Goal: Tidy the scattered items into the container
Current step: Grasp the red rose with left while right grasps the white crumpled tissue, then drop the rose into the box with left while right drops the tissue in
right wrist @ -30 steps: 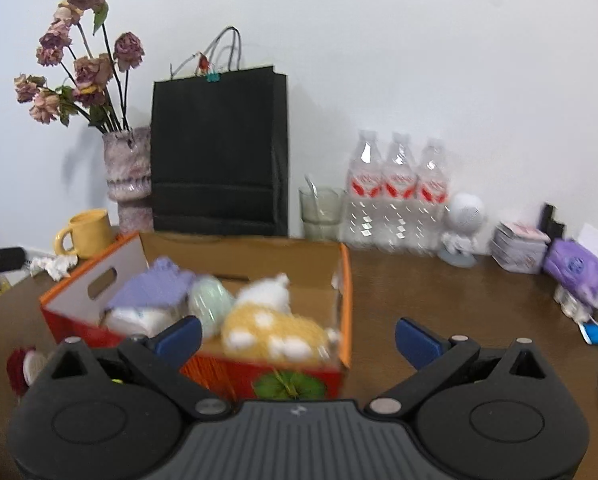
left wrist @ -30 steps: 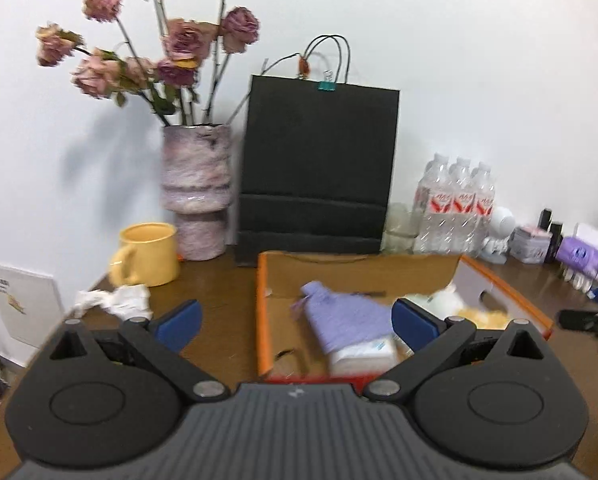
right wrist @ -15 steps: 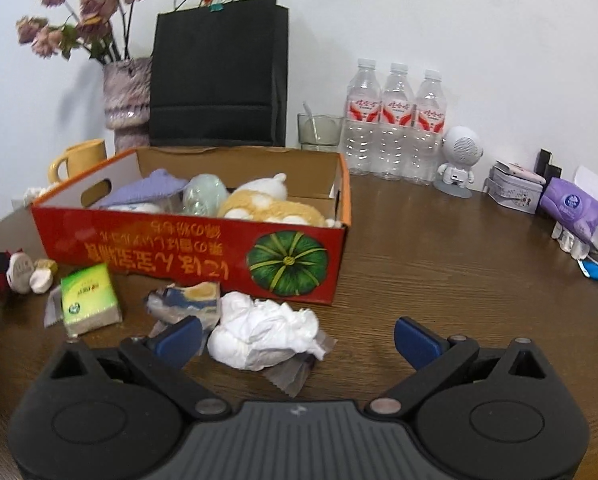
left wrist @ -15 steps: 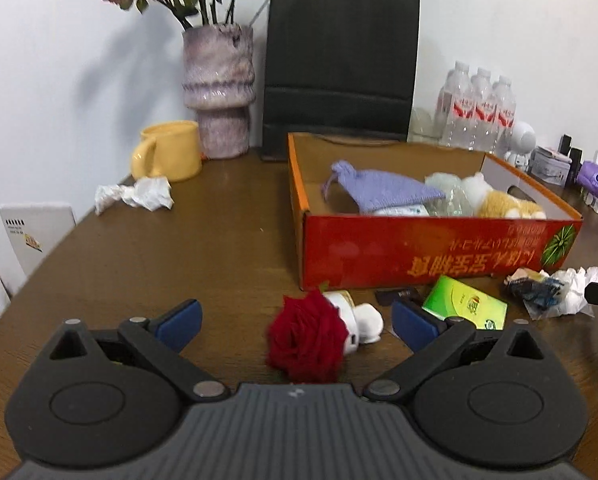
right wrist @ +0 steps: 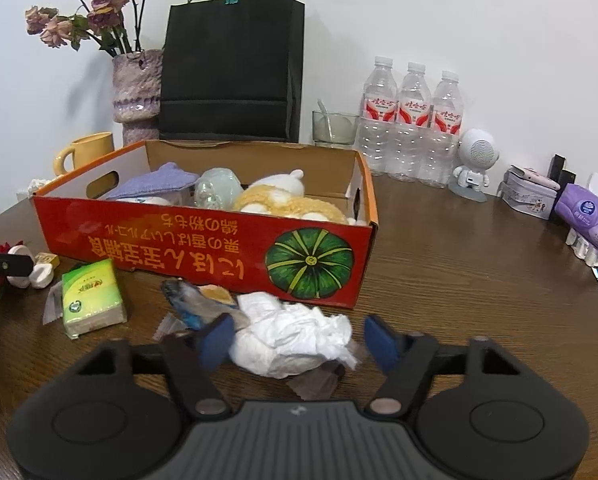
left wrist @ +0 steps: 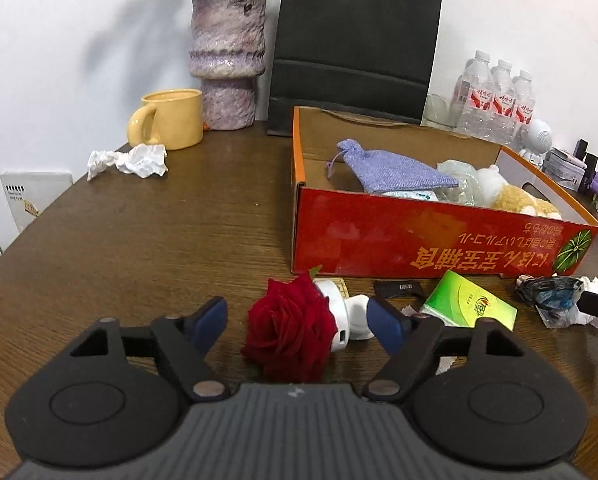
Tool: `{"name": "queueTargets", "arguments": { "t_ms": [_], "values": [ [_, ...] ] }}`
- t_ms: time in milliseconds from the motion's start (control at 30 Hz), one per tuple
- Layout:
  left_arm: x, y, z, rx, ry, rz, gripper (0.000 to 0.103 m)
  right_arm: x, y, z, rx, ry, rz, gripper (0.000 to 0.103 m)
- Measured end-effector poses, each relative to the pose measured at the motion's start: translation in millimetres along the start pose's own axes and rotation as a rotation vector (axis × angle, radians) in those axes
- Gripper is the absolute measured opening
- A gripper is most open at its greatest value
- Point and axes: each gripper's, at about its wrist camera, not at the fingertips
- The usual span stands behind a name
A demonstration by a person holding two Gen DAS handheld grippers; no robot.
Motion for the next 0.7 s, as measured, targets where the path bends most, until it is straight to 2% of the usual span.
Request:
{"name": "queueTargets", "arguments": {
  "t_ms": [33, 100, 167, 233, 367, 700],
  "values": [
    [1, 1, 0, -0.003, 0.003, 0.005, 0.072, 0, 0, 0, -0.001, -0.005, 0.001, 0.045],
    [3, 2, 2, -0.009, 0.011, 0.016, 0.066, -1, 1, 0, -0.004, -0.014, -0.001, 0.039],
    [3, 3, 3, -0.012, 0.022, 0.012, 0.061, -3, 1, 0, -0.005, -0.023, -0.007, 0.026],
    [2, 4, 3, -0.007, 0.025, 0.003, 0.053, -4, 2, 0, -0.005, -0.038, -0.006, 0.024],
    [0, 6, 5, -0.007, 0.035, -0.005, 0.051, -8, 4, 2, -0.013, -0.048, -0.011, 0.019],
    [-5, 7, 8, -0.013, 0.036, -0.020, 0.049, -16, 3, -4, 0.019, -0.047, -0.043, 0.017]
  ]
}}
Point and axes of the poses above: each gripper's, at about its wrist camera, not at the fingertips, and x roughly the way its jaws point, z to its left, y to its underside, and after that the axes turned 6 degrees about -z, right-handed
